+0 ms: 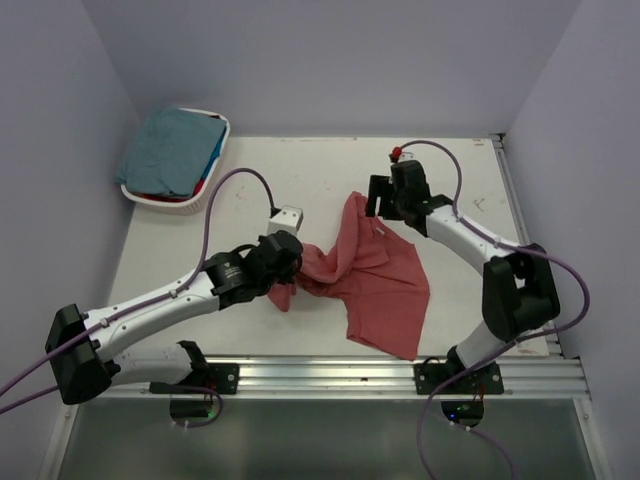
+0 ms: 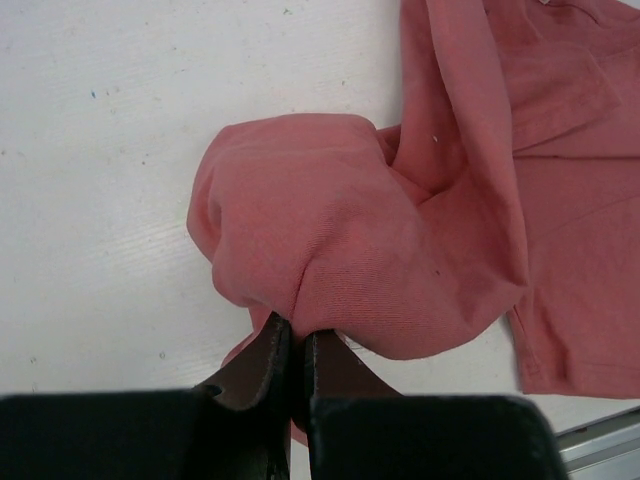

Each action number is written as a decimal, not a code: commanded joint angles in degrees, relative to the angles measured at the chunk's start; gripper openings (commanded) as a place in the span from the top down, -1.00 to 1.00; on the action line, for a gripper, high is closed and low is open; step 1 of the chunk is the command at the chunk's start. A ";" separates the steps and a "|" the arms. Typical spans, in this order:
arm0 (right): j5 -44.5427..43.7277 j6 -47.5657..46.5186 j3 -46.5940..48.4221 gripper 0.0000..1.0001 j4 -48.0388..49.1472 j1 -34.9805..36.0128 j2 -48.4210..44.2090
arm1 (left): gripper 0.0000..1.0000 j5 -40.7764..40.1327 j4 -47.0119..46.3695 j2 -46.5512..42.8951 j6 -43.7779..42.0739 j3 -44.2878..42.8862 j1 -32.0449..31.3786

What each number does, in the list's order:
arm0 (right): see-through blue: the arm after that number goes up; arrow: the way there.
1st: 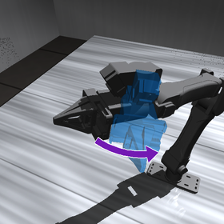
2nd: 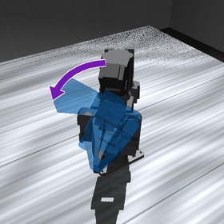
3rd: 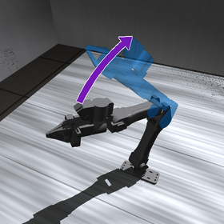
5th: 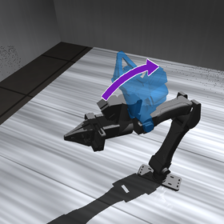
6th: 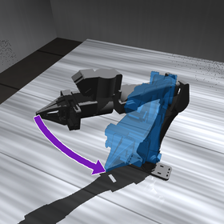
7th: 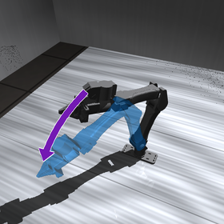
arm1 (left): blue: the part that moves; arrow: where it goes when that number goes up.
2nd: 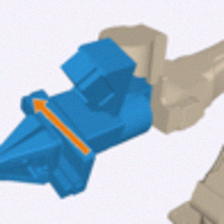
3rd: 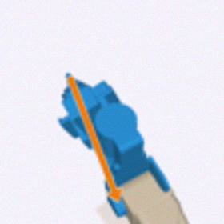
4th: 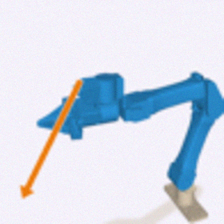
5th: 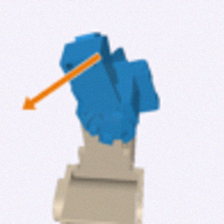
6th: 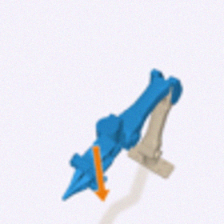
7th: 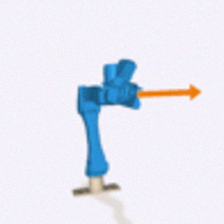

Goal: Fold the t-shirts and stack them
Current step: Flatten out the tshirt

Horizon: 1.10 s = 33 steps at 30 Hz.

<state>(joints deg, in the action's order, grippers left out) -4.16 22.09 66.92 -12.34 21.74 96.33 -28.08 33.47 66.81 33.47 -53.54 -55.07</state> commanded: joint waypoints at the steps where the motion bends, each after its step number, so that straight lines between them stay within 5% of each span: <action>1: -3.47 1.55 -4.24 -0.50 -0.14 0.15 -8.17 | 1.00 0.04 -3.68 1.22 0.72 -0.34 0.66; 18: 3.18 12.89 -16.02 -0.08 -7.62 0.24 -15.91 | 1.00 0.83 -3.68 2.72 -0.25 -1.66 1.81; 33: 4.96 16.85 -19.10 -0.01 -6.56 0.15 -14.25 | 1.00 1.80 -4.21 2.80 -0.96 -1.57 2.77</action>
<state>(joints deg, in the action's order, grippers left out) 1.04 37.74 48.23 -19.75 21.74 82.30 -26.35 32.21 69.84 33.32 -53.56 -52.80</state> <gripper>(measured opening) 0.507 0.042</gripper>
